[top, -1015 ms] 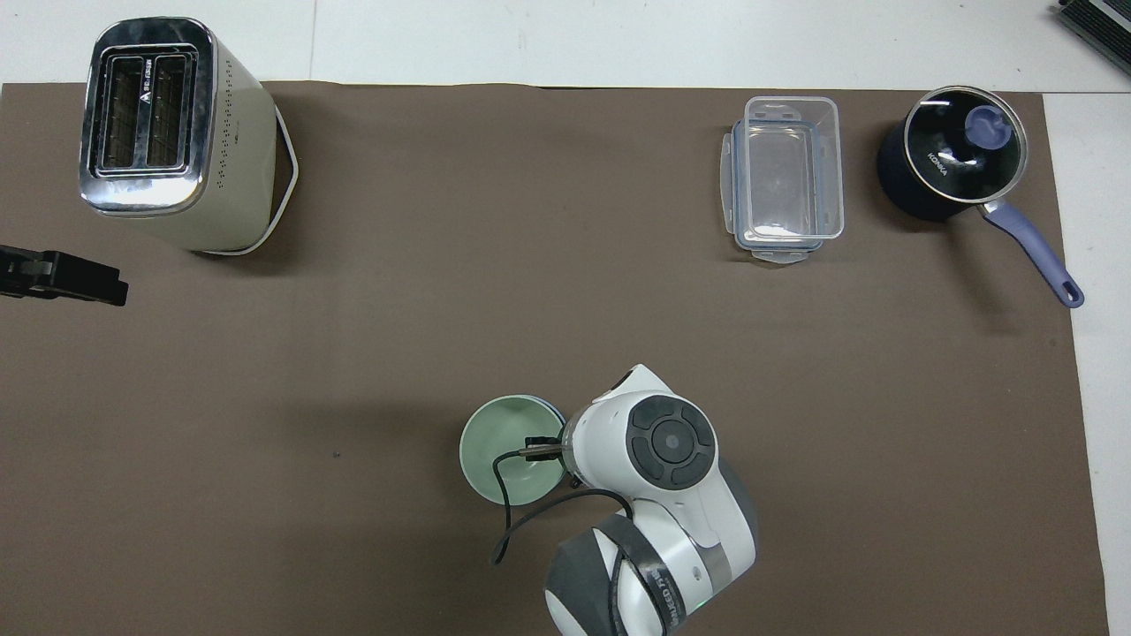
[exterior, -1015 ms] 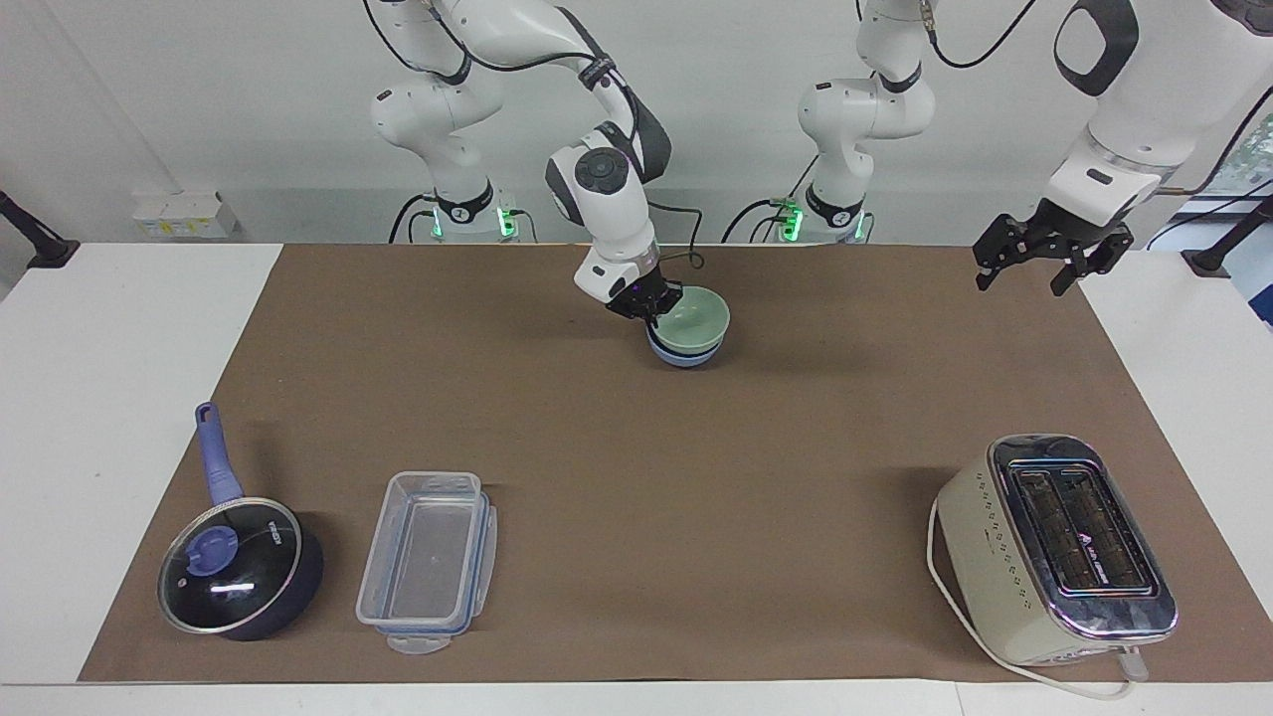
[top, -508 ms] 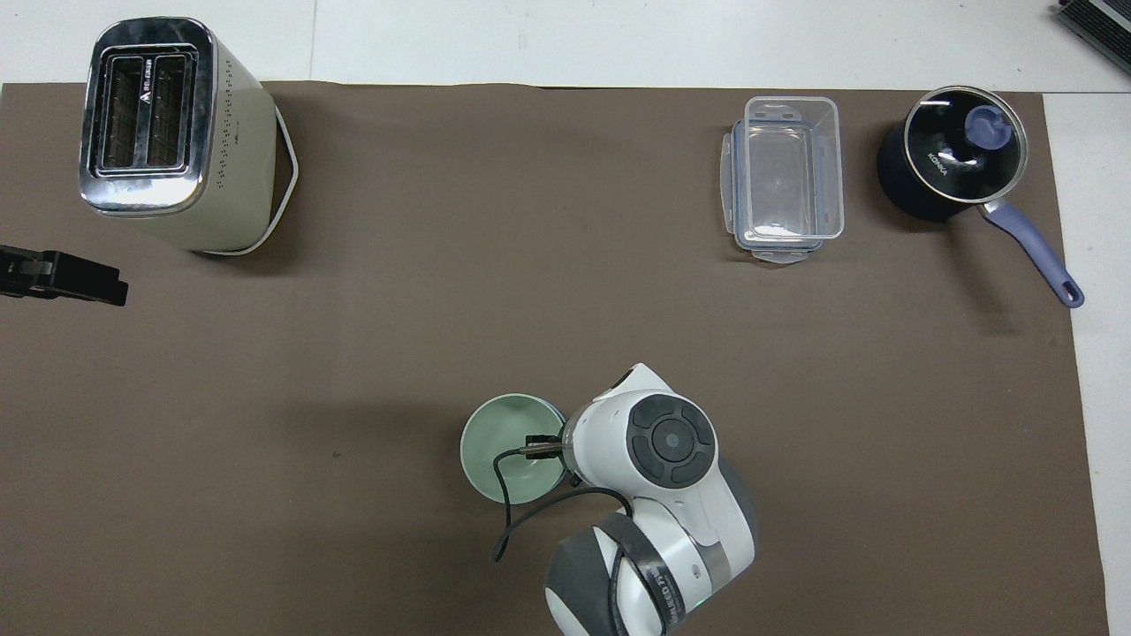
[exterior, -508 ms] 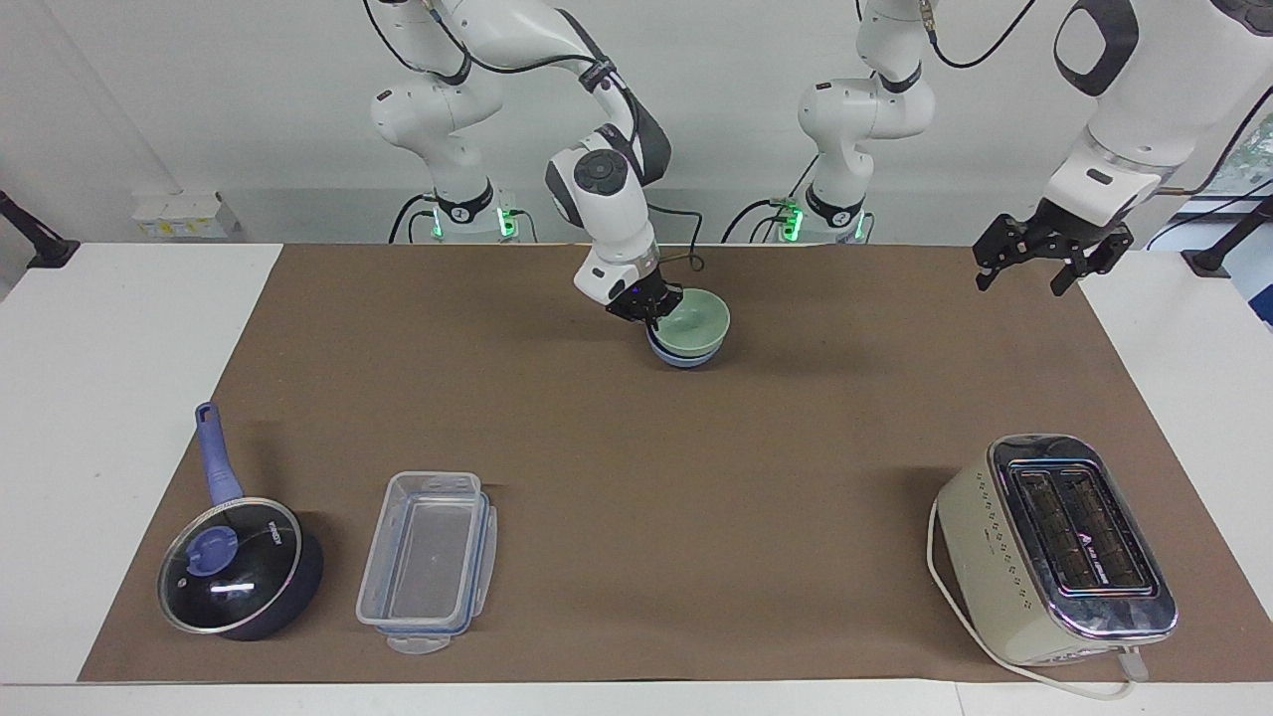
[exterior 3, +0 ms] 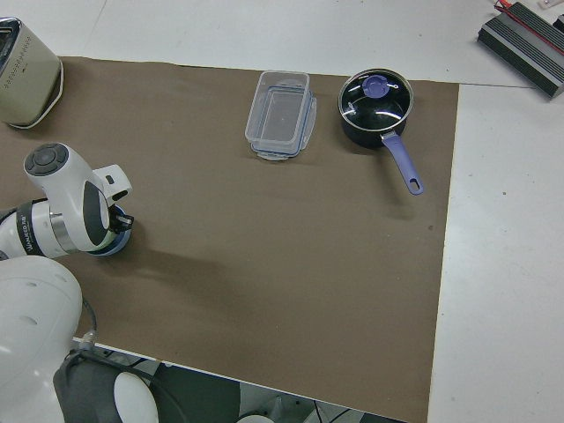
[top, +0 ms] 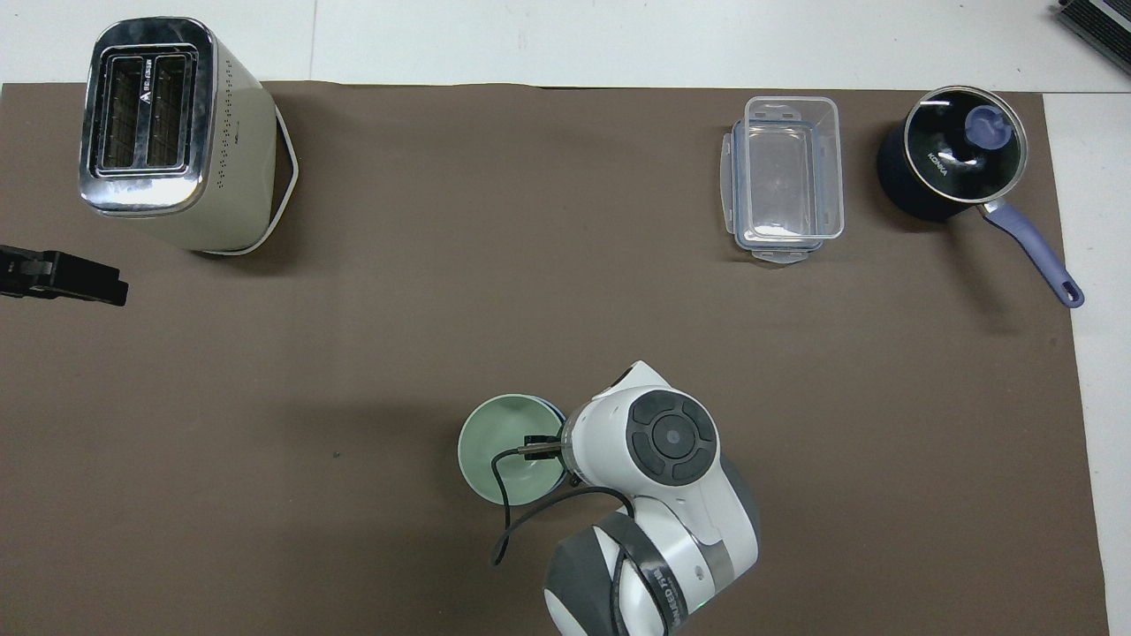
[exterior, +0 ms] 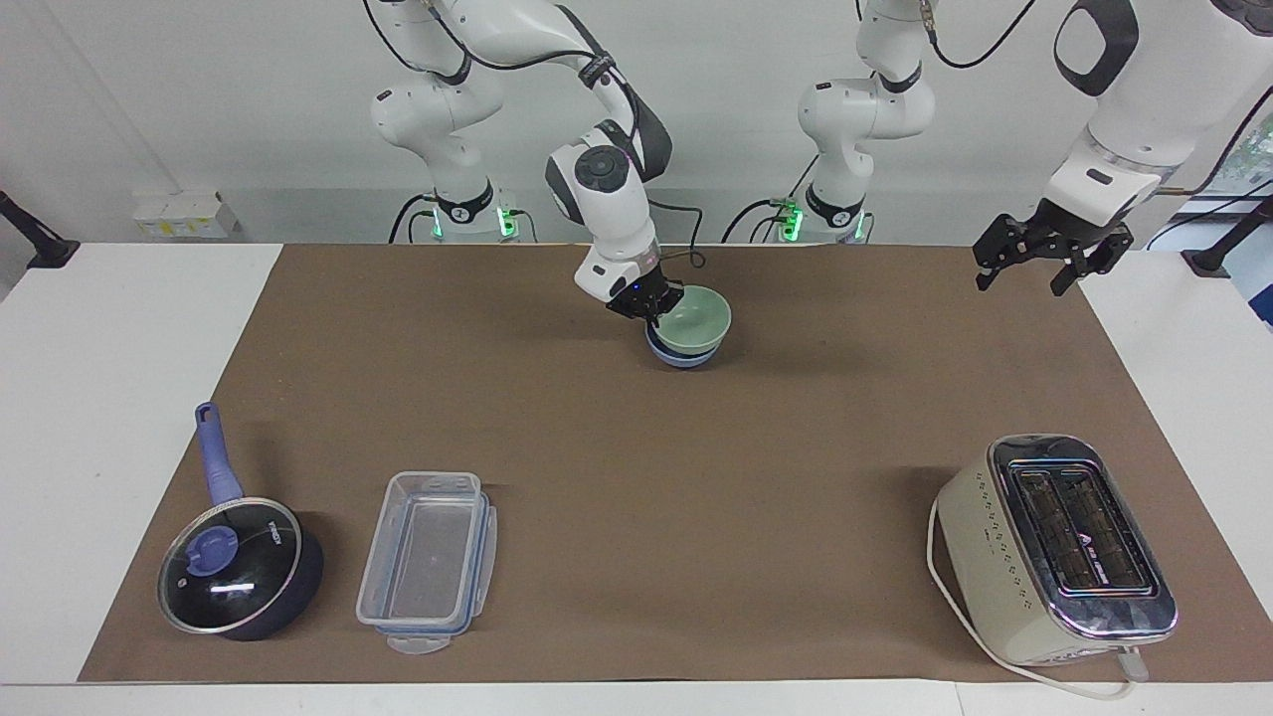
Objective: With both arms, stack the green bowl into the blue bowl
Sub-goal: 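Lower the green bowl into the blue bowl with the right gripper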
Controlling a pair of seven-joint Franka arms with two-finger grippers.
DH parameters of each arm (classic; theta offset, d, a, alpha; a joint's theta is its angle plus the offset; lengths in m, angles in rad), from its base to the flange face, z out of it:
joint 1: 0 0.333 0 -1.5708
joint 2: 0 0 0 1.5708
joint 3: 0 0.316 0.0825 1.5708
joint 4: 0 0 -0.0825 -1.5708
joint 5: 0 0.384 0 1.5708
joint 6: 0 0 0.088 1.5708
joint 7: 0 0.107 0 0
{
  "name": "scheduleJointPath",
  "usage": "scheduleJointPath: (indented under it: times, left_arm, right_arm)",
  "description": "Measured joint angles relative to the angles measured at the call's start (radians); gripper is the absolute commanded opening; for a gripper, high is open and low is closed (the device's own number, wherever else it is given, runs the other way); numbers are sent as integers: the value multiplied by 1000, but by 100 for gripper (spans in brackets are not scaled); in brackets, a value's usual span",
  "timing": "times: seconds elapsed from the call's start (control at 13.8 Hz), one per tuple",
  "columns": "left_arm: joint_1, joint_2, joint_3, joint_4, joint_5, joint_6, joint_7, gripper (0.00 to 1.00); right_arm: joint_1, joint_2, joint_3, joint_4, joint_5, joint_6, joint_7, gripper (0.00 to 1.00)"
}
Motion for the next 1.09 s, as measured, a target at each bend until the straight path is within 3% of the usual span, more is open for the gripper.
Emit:
scheduleJointPath:
  times: [0.58,0.65,0.73,1.09]
  left_arm:
    - [0,0,0,0,0,0,0,100]
    - [0,0,0,0,0,0,0,100]
    - [0,0,0,0,0,0,0,100]
    - [0,0,0,0,0,0,0,100]
  right_arm:
    - [-2,-3,-2,-1,-31,-10,0,1]
    - [-2,-3,-2,-1,-34,-10,0,24]
    - [-2,-3,-2,-2,-34,-11,0,40]
    - [-5,-7,-5,2,-35,-11,1,45]
